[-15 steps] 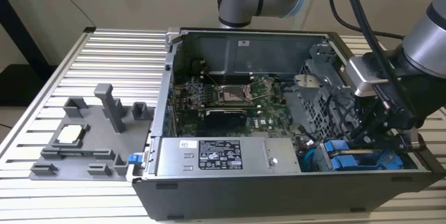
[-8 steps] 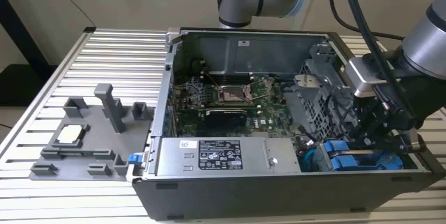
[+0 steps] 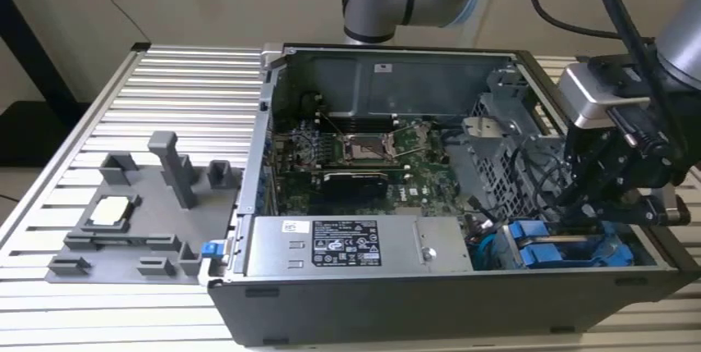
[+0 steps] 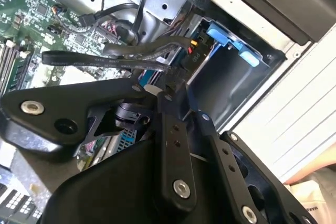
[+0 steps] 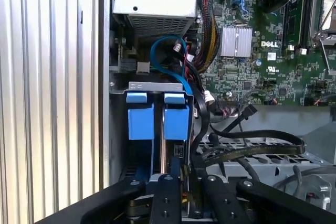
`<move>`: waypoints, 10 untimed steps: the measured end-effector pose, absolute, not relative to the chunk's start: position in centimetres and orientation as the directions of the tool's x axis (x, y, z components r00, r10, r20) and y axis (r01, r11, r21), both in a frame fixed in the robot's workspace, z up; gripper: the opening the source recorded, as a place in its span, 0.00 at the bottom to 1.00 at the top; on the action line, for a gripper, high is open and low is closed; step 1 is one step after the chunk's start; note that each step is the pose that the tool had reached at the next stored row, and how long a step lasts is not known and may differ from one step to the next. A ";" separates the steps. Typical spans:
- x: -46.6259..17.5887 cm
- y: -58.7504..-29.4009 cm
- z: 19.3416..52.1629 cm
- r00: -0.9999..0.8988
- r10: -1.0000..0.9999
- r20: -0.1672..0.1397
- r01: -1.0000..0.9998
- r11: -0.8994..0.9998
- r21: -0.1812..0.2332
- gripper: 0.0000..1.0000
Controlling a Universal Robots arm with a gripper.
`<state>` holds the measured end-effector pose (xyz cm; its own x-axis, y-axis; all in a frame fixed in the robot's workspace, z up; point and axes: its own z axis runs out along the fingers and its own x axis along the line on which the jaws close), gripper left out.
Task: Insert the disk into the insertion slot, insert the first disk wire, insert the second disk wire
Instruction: 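Insert the second disk wire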
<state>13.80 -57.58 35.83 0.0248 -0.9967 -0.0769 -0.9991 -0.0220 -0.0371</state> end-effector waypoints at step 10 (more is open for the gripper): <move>13.8 -57.6 36.7 0.025 -0.997 -0.077 -0.999 -0.022 -0.035 0.24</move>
